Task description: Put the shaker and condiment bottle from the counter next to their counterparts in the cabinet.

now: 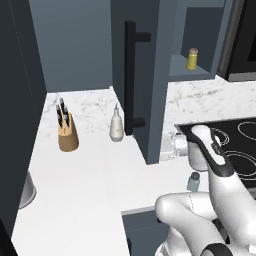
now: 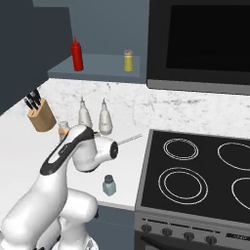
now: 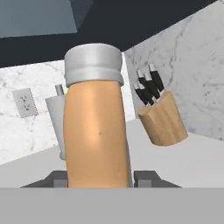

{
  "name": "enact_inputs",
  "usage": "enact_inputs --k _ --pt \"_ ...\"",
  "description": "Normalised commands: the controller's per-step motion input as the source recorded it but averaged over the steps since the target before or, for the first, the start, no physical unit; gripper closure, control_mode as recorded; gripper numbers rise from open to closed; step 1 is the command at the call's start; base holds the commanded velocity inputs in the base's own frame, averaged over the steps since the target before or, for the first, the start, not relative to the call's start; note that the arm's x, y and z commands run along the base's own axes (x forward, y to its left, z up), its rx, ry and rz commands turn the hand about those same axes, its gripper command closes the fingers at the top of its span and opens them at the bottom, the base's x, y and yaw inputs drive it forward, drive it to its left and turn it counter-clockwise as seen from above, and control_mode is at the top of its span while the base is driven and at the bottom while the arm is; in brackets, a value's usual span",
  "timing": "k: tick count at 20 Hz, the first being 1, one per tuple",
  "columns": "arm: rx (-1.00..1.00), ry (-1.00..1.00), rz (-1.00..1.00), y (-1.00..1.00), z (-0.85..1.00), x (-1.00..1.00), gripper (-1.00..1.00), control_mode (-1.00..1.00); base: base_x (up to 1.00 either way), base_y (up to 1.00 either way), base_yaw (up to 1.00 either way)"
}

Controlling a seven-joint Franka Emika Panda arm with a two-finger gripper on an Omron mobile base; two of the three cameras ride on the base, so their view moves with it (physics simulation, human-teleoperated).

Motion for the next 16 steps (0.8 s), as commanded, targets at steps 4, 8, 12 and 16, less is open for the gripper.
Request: enact_inputs --k 4,8,12,16 --pt "0.0 -0.03 -0.26 -0.02 0.62 -0.07 1.0 -1.0 0.0 0.0 0.0" --pt "0.0 0.0 -0.22 -0.05 0.54 -0.03 1.0 -1.0 0.0 0.0 0.0" --pt "0.0 0.0 -0.19 -0.08 0.51 -0.06 1.0 -1.0 0.0 0.0 0.0" --pt "0.0 0.0 -0.18 -0.28 0.49 -0.02 1.0 -1.0 0.0 0.0 0.0"
